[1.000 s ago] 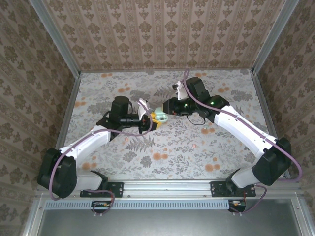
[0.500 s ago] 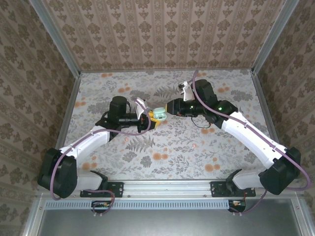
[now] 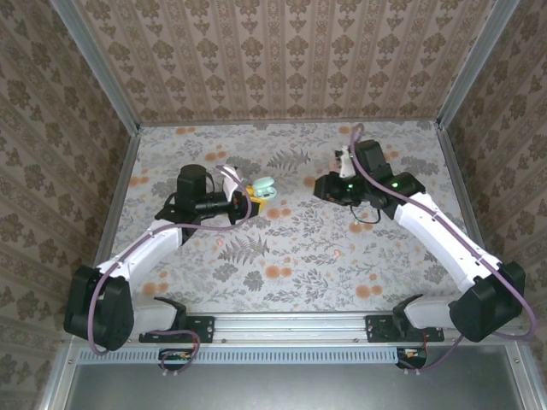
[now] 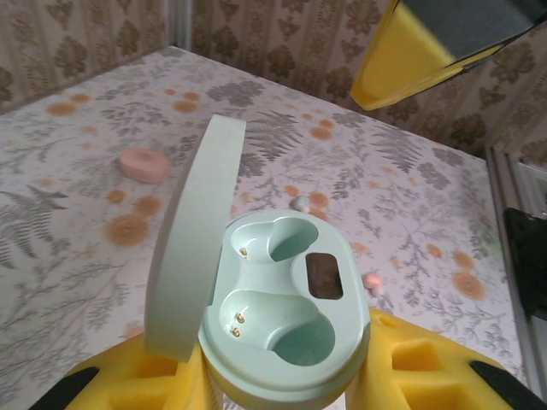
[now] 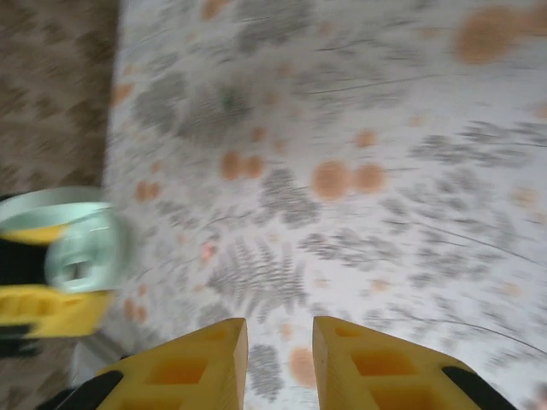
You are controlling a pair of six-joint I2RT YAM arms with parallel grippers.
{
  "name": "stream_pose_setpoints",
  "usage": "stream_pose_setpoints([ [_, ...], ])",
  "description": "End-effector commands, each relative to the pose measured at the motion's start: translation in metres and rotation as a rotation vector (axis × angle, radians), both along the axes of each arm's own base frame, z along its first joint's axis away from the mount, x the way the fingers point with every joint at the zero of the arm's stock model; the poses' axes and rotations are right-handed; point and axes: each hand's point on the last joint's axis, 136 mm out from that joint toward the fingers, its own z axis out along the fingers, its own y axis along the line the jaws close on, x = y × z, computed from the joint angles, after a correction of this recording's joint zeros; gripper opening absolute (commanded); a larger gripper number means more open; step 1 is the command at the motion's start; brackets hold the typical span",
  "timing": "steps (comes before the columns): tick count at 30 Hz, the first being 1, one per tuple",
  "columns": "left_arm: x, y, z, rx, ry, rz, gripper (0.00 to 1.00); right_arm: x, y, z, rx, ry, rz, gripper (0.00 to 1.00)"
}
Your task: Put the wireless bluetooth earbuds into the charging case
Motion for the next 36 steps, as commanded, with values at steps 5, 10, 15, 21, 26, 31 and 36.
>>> stream_pose_setpoints([
  [5, 0.001, 0.006, -0.005, 0.018, 0.031, 0.041, 0.14, -0.023, -0.08, -0.089, -0.292, 0.268, -0.191, 0.24],
  [10, 0.004, 0.013, -0.005, 0.071, 0.035, 0.098, 0.14, -0.012, -0.066, -0.113, -0.362, 0.3, -0.165, 0.24],
  [15, 0.011, 0.036, -0.004, 0.145, 0.021, 0.24, 0.14, 0.013, -0.008, -0.126, -0.313, 0.271, -0.09, 0.24],
  [21, 0.01, 0.08, -0.012, 0.225, 0.036, 0.445, 0.14, 0.059, 0.077, -0.128, -0.293, 0.221, 0.031, 0.23],
  [26, 0.0, 0.095, -0.011, 0.193, 0.035, 0.499, 0.14, 0.092, 0.131, -0.125, -0.264, 0.167, 0.097, 0.21],
  [31, -0.003, 0.098, -0.012, 0.192, 0.048, 0.51, 0.14, 0.114, 0.159, -0.126, -0.255, 0.12, 0.095, 0.21],
  [36, 0.0, 0.099, -0.011, 0.19, 0.062, 0.521, 0.14, 0.137, 0.204, -0.135, -0.244, 0.032, 0.151, 0.25],
])
